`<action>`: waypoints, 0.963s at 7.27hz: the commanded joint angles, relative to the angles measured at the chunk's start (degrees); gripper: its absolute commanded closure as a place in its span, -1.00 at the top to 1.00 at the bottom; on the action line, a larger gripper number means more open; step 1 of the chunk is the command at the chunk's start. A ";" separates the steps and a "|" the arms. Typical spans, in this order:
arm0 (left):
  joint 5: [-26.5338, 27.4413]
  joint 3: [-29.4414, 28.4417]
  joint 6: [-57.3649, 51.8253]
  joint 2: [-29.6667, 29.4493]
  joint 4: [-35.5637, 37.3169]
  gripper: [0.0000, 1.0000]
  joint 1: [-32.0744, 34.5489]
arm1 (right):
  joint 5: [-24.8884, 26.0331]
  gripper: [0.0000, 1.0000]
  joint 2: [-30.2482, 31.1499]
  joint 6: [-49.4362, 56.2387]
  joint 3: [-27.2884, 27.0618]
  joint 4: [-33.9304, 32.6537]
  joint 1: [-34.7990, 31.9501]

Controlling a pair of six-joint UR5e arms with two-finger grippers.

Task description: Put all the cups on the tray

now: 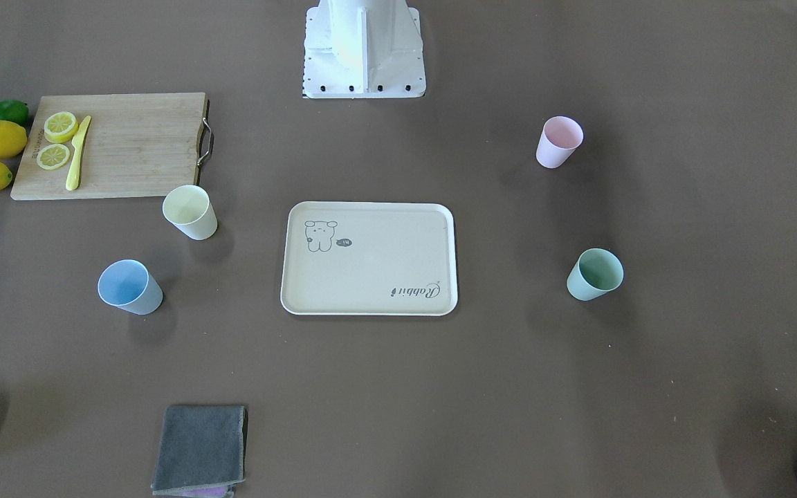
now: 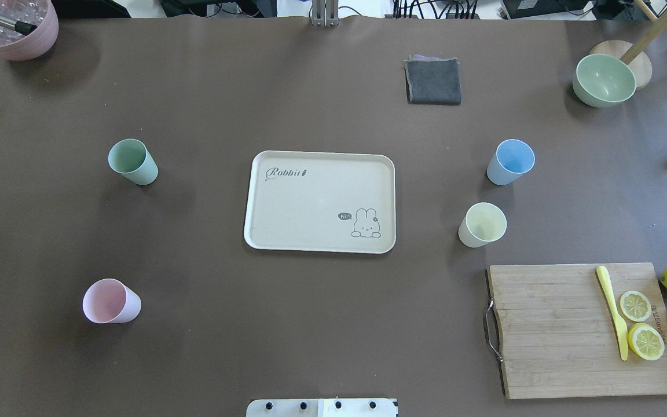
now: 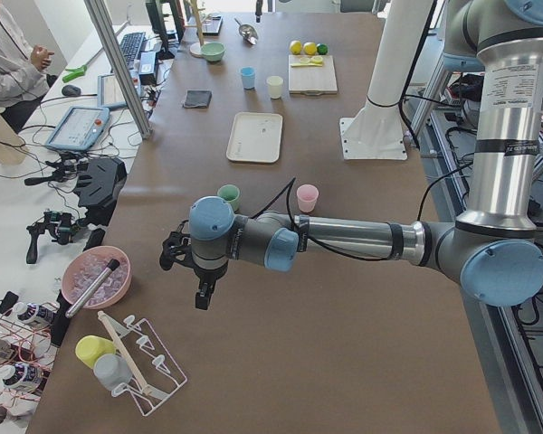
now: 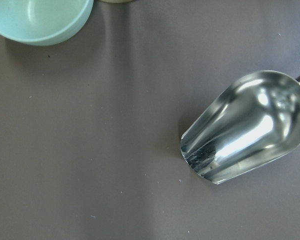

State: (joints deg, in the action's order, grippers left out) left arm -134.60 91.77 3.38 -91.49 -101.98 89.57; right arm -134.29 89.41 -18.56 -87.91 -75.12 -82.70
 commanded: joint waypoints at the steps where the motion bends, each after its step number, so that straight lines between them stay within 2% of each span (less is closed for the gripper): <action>1: 0.30 -0.53 -0.04 0.34 -0.32 0.96 -0.44 | -0.27 1.00 0.24 -0.07 -0.33 0.06 0.00; 6: 0.04 4.21 1.54 3.77 -1.38 0.97 -0.36 | -0.09 1.00 0.07 -0.07 -0.51 0.41 0.08; 7: 0.30 4.12 1.54 3.86 -1.21 0.96 -0.36 | -0.18 1.00 0.68 -0.16 -0.34 2.85 0.08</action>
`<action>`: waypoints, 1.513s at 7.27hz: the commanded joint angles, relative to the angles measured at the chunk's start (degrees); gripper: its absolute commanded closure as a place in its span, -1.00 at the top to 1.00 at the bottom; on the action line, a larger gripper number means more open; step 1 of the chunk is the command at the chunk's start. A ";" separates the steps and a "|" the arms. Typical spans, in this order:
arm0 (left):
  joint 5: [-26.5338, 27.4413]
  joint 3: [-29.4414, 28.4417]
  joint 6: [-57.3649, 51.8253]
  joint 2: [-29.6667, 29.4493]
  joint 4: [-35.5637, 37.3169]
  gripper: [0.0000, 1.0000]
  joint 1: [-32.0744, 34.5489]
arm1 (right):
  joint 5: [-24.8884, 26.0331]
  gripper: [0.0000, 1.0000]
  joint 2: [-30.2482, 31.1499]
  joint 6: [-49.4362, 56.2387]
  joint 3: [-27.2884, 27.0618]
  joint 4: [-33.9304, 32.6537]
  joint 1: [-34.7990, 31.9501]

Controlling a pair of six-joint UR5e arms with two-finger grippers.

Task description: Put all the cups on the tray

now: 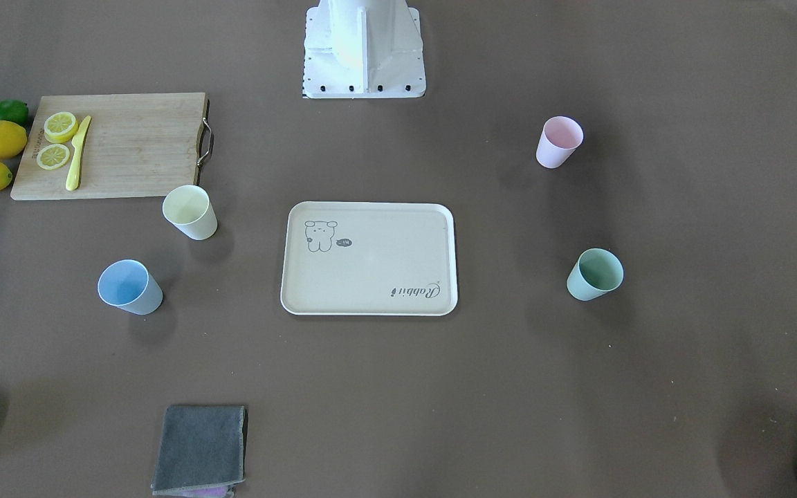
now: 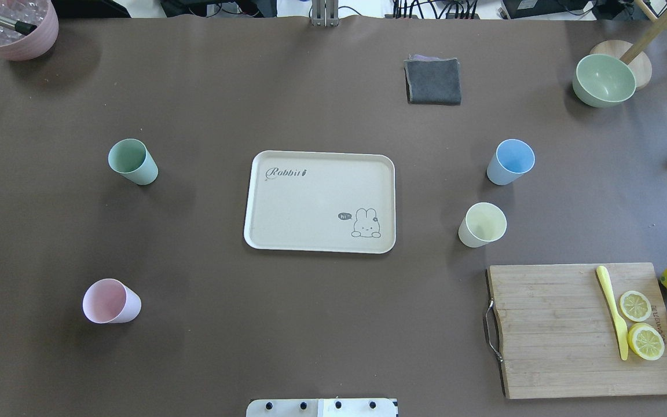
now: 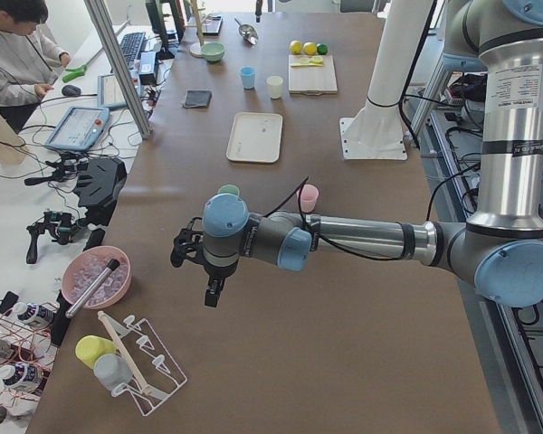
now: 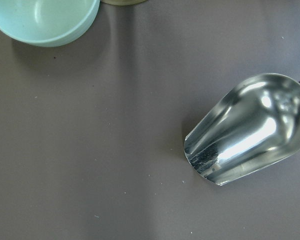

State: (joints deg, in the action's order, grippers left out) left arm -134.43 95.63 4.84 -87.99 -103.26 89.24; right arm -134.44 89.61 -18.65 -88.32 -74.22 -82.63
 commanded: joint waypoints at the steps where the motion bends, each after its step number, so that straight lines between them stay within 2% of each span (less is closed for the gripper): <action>1: 0.13 0.34 0.08 0.36 0.08 0.96 -0.03 | -0.03 1.00 2.48 0.02 0.33 6.50 0.01; 2: 0.04 0.26 0.17 0.36 0.16 0.96 -0.12 | -0.21 1.00 3.45 -0.15 0.68 11.07 0.10; 3: -0.31 0.34 0.08 0.36 0.08 0.96 -0.12 | -1.34 1.00 4.25 -0.24 0.60 11.55 0.10; 5: -0.40 0.34 -0.01 0.36 -0.10 0.95 -0.12 | -7.22 1.00 4.43 -0.07 0.60 11.73 0.10; 10: -0.49 0.60 -0.01 1.68 -0.10 0.95 -0.21 | -8.20 1.00 5.83 -0.94 0.86 18.31 0.71; 11: -2.31 1.22 0.17 1.85 -0.19 0.96 -0.21 | -8.12 1.00 5.75 -0.95 0.78 18.32 1.23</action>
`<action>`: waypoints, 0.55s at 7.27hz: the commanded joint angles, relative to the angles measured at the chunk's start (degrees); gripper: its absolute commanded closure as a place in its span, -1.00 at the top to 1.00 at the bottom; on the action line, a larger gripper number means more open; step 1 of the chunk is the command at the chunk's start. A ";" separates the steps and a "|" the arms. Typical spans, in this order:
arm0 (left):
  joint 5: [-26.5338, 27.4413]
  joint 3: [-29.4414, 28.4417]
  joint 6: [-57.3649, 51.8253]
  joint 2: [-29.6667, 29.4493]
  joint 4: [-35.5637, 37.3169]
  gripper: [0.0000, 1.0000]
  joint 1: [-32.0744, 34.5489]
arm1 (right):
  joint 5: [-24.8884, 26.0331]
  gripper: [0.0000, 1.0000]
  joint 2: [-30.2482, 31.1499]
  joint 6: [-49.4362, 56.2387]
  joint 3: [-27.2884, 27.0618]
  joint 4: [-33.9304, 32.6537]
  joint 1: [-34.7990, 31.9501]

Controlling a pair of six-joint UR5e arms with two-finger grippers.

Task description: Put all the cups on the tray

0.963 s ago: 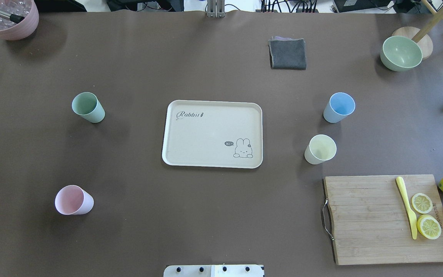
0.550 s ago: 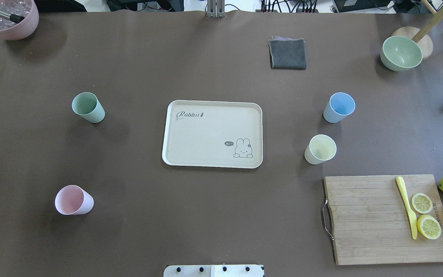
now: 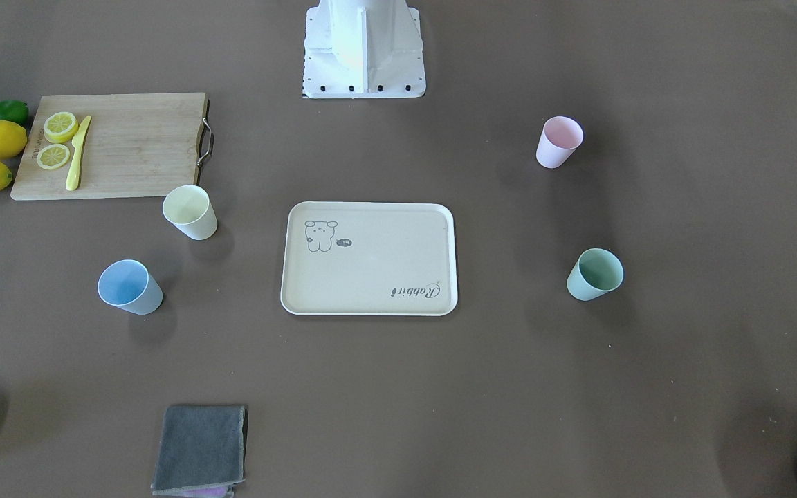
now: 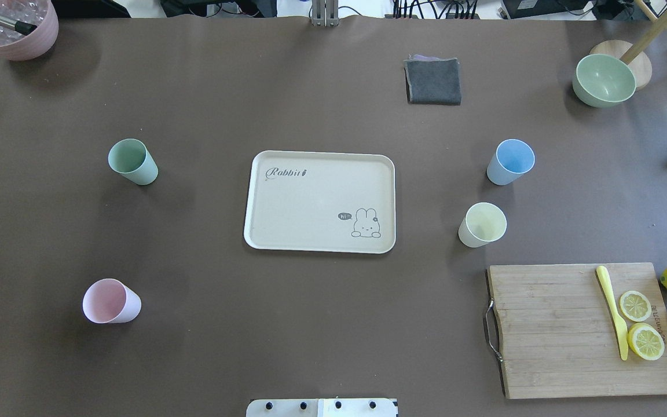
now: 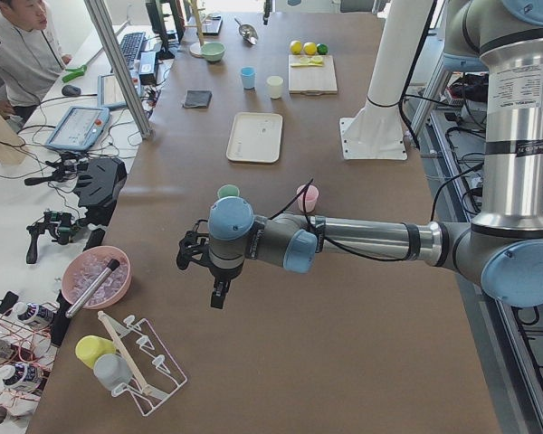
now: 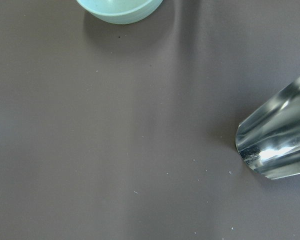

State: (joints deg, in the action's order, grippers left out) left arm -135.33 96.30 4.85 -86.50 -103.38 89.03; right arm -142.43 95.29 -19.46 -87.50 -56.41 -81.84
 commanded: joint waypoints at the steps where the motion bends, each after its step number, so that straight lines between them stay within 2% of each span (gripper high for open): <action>1: -1.77 3.25 1.90 2.54 -1.11 0.96 0.00 | -0.04 0.99 -0.02 -0.31 -0.12 0.51 1.06; 2: -2.47 5.80 11.84 3.17 -3.99 0.96 -0.35 | 0.05 0.98 -0.19 -0.66 -0.73 0.51 1.94; 4: -2.92 6.09 15.62 5.02 -8.50 0.96 -3.77 | 1.36 0.96 -1.85 -11.16 -4.06 0.60 6.67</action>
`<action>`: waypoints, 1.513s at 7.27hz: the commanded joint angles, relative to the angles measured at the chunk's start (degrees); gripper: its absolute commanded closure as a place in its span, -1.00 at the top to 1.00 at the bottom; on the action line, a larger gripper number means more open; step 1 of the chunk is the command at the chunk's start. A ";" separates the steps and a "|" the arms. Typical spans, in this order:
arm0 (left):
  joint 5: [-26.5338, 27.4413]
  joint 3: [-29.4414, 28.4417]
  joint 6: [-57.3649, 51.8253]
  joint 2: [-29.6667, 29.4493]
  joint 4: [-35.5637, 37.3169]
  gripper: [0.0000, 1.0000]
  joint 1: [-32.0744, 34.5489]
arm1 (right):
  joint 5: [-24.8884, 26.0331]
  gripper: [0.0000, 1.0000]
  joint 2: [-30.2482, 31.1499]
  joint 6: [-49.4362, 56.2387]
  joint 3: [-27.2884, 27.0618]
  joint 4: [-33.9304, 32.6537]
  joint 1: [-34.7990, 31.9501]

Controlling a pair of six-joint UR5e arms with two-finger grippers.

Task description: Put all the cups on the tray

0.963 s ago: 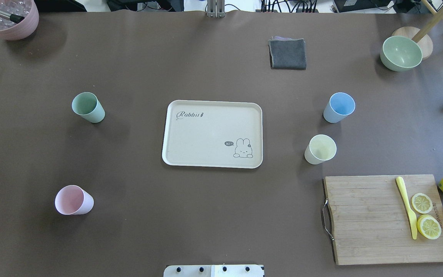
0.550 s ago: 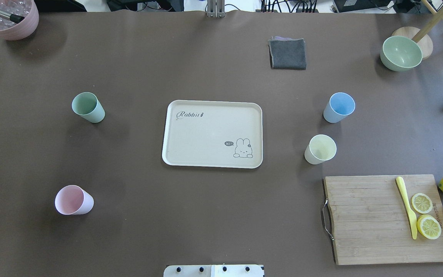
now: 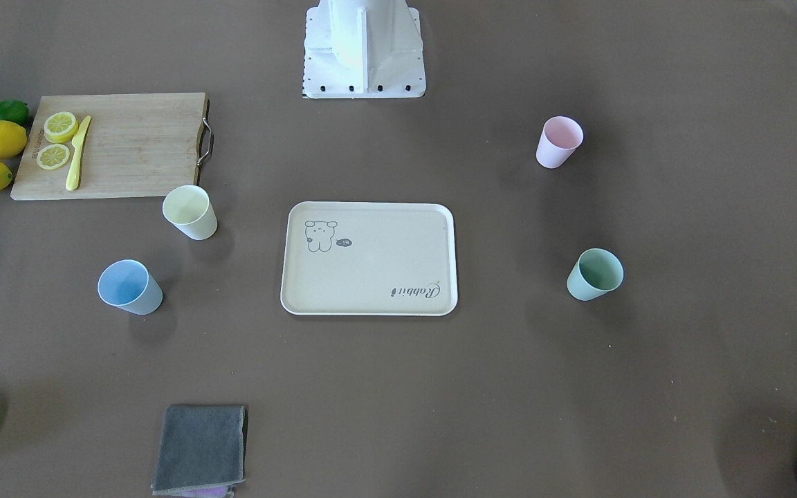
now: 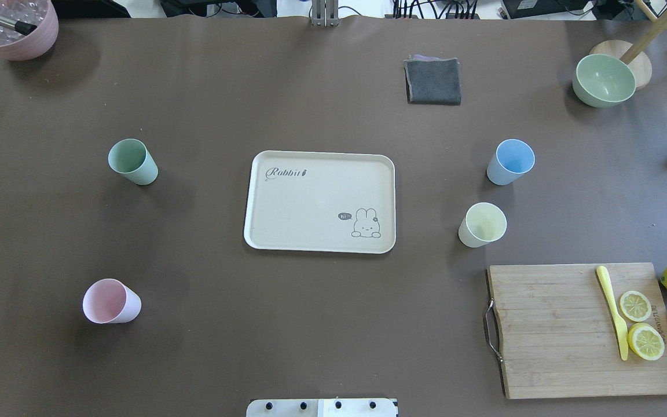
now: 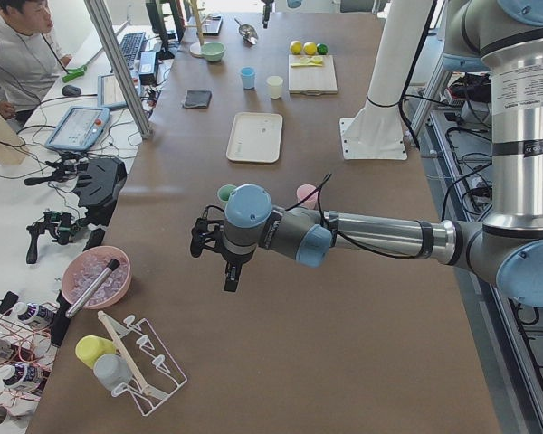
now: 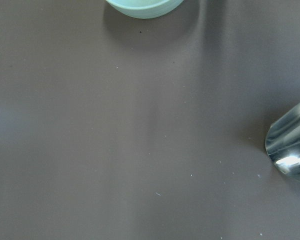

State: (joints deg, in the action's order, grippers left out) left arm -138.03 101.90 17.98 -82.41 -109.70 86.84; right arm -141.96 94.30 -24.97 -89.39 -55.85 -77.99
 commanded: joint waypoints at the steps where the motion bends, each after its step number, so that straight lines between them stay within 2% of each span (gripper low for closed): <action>1: -0.13 0.49 2.50 0.94 -2.27 0.95 -1.59 | 1.42 0.96 -1.57 -10.49 -4.71 0.04 5.63; 4: -0.57 1.19 5.37 0.94 -2.36 0.95 -2.90 | 6.77 0.92 -3.07 -30.08 -14.73 -0.05 16.17; 5: -0.57 1.80 7.83 0.94 -2.71 0.95 -4.39 | 6.96 0.88 -2.98 -34.05 -17.37 -0.05 18.90; 8: -0.57 2.95 9.18 1.03 -2.71 0.95 -5.46 | 7.84 0.55 -5.17 -38.83 -18.01 -0.23 26.38; 9: -0.57 2.95 9.18 0.94 -2.71 0.95 -5.46 | 12.63 0.50 -5.96 -38.84 -17.75 -0.75 30.75; 11: -0.57 3.13 9.18 1.03 -2.80 0.95 -5.63 | 14.96 0.41 -9.81 -38.75 -16.78 -5.73 33.87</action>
State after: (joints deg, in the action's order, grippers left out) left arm -138.60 104.95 27.14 -81.45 -112.43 81.28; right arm -128.51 86.80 -63.69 -106.58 -58.38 -46.02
